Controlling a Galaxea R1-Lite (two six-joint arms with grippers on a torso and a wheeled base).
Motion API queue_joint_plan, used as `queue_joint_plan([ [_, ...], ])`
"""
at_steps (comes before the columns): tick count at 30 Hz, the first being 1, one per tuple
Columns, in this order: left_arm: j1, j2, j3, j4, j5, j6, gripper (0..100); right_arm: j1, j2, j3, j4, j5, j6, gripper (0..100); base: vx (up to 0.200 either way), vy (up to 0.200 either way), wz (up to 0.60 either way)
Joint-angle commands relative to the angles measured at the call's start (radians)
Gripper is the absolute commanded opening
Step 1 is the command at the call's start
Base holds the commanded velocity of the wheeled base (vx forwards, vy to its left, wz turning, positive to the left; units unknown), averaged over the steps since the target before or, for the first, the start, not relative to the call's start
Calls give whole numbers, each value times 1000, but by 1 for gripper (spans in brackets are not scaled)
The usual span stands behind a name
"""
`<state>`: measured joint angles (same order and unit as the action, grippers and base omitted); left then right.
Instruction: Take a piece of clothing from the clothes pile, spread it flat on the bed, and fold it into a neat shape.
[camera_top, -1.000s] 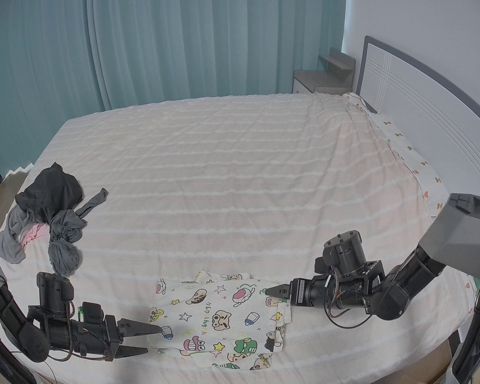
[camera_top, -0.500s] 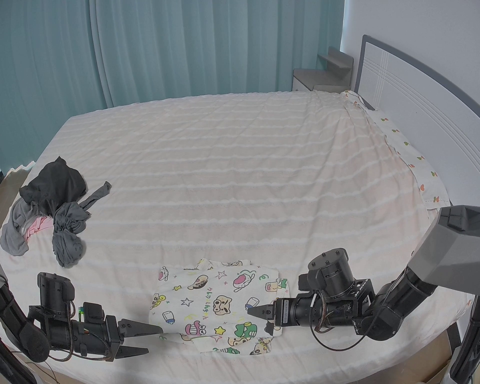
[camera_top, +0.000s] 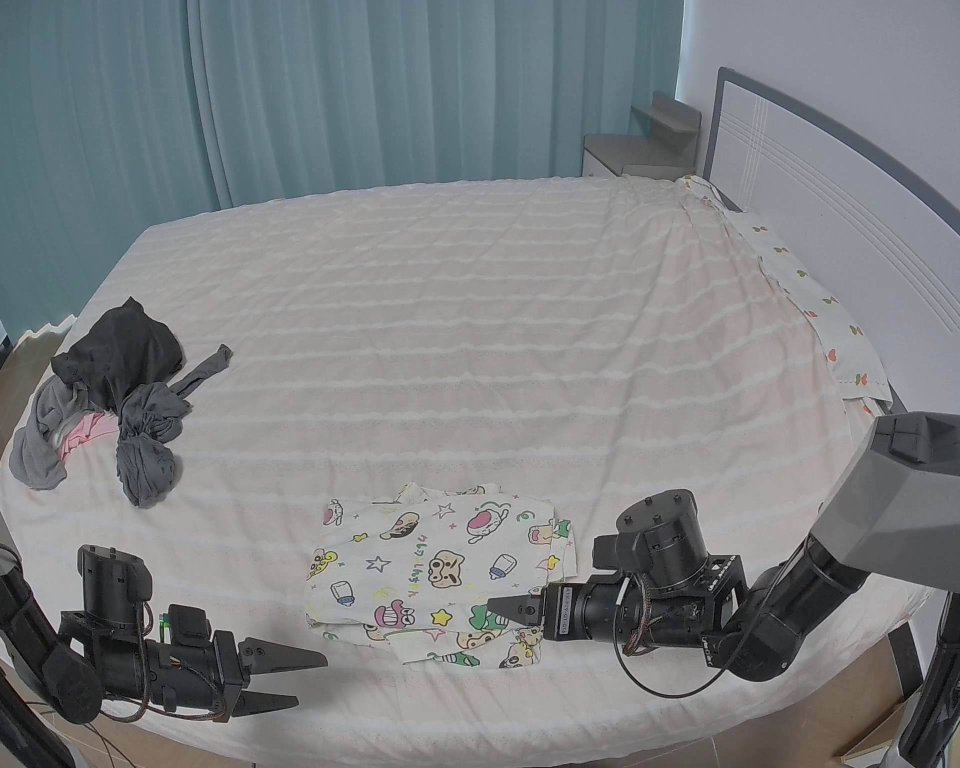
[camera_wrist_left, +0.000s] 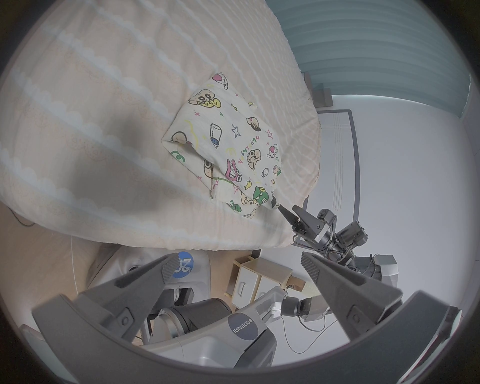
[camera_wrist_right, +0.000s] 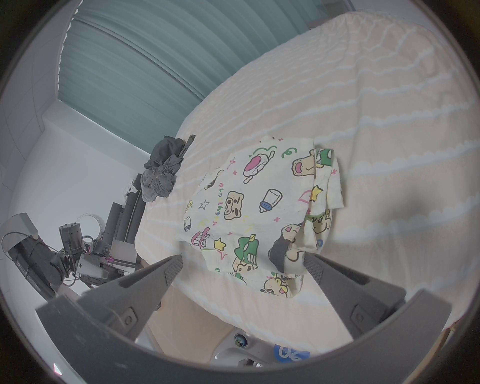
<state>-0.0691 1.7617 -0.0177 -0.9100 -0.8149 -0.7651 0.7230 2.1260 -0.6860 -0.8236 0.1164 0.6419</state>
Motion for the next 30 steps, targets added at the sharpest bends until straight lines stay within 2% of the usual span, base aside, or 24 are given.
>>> queue_joint_plan([
  [1, 0, 7, 4, -1, 0, 1, 100, 1, -15, -3, -3, -12, -1, 100, 0, 0, 0],
  [8, 0, 7, 4, -1, 0, 1, 100, -4, -35, -15, -9, -50, -7, 100, 0, 0, 0],
  [15, 0, 9, 5, -3, 2, 1, 100, 19, 31, -43, -8, -46, -8, 100, 0, 0, 0],
  [25, 0, 9, 4, -3, 0, 1, 100, 61, 158, -173, 41, -46, -10, 100, 0, 0, 0],
  [30, 0, 9, 4, -3, 0, 1, 100, 36, 167, -185, 75, -44, -8, 100, 0, 0, 0],
])
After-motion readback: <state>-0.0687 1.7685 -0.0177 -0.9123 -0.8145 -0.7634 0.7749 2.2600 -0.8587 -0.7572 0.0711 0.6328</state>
